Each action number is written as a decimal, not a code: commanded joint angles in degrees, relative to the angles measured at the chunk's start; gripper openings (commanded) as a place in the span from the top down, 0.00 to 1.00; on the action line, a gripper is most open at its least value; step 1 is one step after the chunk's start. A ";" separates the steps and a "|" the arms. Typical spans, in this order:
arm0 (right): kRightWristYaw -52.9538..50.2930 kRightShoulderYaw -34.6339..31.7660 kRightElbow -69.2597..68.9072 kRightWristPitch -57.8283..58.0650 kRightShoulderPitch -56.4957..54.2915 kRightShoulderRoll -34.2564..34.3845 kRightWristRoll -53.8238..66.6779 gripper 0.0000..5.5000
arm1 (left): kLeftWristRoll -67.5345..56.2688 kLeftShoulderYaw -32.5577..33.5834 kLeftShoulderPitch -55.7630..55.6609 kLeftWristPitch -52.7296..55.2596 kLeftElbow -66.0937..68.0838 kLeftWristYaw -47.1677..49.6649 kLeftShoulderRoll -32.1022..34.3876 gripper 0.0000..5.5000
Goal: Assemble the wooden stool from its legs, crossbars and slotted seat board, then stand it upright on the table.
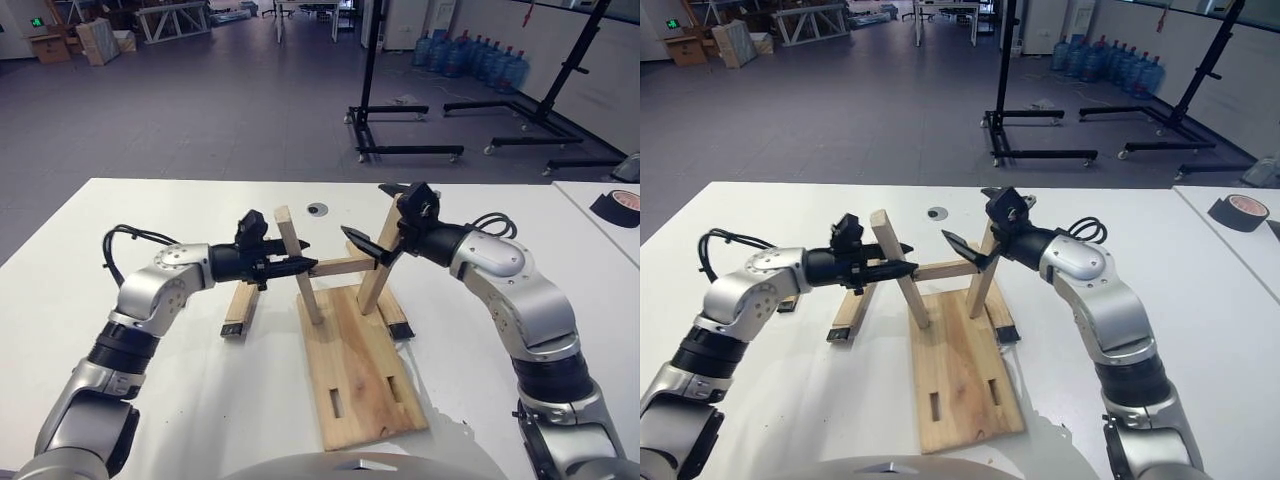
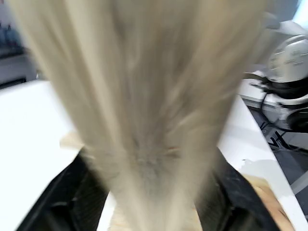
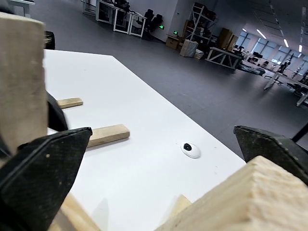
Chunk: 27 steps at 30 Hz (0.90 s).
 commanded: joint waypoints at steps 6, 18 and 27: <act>6.63 11.26 2.06 4.43 4.78 1.61 2.83 0.02 | 7.97 -1.85 3.09 4.02 -1.90 4.72 -2.04 0.28; 6.15 9.43 8.78 -4.03 2.60 -4.32 -6.61 0.02 | 9.91 2.28 6.96 5.36 -9.64 6.36 -0.32 0.25; 12.54 8.49 8.96 -5.87 5.11 -7.50 -6.18 0.02 | 11.09 4.60 9.04 5.18 -12.29 7.54 0.24 0.25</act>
